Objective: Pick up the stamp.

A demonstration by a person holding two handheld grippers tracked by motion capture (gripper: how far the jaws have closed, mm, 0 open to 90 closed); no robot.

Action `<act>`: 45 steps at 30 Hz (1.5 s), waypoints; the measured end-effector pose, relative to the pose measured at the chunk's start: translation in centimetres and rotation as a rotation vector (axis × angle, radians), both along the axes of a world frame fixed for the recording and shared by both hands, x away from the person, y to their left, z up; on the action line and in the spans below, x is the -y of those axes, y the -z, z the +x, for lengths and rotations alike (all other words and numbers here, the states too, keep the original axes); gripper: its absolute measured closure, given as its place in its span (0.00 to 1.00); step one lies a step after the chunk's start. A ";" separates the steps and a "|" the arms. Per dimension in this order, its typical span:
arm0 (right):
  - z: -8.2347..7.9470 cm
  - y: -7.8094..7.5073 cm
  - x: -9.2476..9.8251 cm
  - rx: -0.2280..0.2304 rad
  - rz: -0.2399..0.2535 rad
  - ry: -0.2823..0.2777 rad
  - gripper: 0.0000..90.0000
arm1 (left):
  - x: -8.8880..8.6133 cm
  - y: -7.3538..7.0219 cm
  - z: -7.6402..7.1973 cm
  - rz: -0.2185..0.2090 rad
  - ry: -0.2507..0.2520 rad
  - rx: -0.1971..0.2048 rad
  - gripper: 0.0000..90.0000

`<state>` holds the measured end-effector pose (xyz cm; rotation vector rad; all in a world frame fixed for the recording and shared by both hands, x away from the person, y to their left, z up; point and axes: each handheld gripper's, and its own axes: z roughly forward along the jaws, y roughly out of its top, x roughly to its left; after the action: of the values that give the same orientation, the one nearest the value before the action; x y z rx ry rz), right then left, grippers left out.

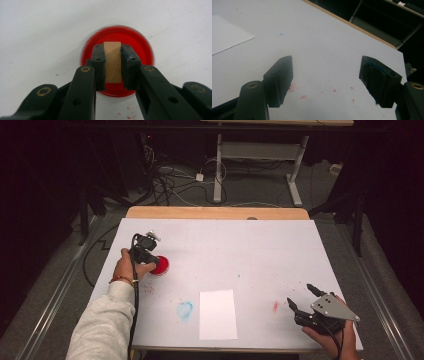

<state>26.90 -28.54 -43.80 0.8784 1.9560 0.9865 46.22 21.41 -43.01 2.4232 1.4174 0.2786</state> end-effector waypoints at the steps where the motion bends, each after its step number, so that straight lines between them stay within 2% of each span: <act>1: 0.0 0.0 0.0 0.001 -0.001 0.002 0.31 | 0.0 -0.3 -0.1 -0.003 0.002 0.015 0.82; 7: 0.0 0.0 0.0 -0.001 -0.001 0.000 0.31 | -0.1 -2.1 -0.9 -0.026 0.026 0.064 0.82; 11: 0.0 0.0 0.0 -0.002 -0.003 0.000 0.31 | 0.0 -4.1 -1.7 -0.050 0.059 0.100 0.82; 14: 0.0 0.1 -0.1 -0.003 -0.008 -0.001 0.31 | 0.4 -5.1 -2.1 -0.048 0.086 0.109 0.82; 16: 0.0 0.1 -0.1 -0.002 -0.010 -0.003 0.31 | 0.7 -5.3 -2.1 -0.035 0.100 0.105 0.82; 19: 0.0 0.1 -0.1 -0.004 -0.014 -0.003 0.31 | 0.7 -4.7 -1.9 -0.022 0.092 0.078 0.82; 24: 0.0 0.1 -0.1 -0.007 -0.014 -0.001 0.31 | 0.5 -3.3 -1.4 -0.033 0.097 0.039 0.82; 27: 0.0 0.1 -0.1 -0.008 -0.013 0.000 0.31 | 0.3 -2.7 -1.2 -0.019 0.091 0.042 0.82; 31: 0.0 0.2 -0.2 -0.008 -0.017 -0.001 0.31 | 0.4 -1.6 -0.9 -0.004 0.107 0.015 0.82; 34: 0.0 0.2 -0.2 -0.008 -0.019 -0.002 0.31 | 0.3 -0.8 -0.8 -0.009 0.110 -0.003 0.82; 37: 0.1 0.2 -0.1 -0.009 -0.024 -0.001 0.31 | 0.1 -0.1 -0.7 0.023 0.101 0.005 0.82; 38: 0.1 0.2 -0.2 -0.009 -0.024 -0.002 0.31 | 0.0 0.1 -0.6 0.004 0.107 -0.007 0.82; 41: 0.1 0.3 -0.2 -0.011 -0.026 -0.005 0.31 | -0.3 0.4 -0.5 -0.030 0.106 -0.008 0.82; 45: 0.1 0.3 -0.2 -0.010 -0.027 -0.005 0.31 | -0.3 0.6 -0.6 -0.032 0.112 0.008 0.82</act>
<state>27.01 -28.35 -44.08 0.8661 1.9760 0.9583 45.60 21.72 -43.58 2.4621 1.2670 0.2363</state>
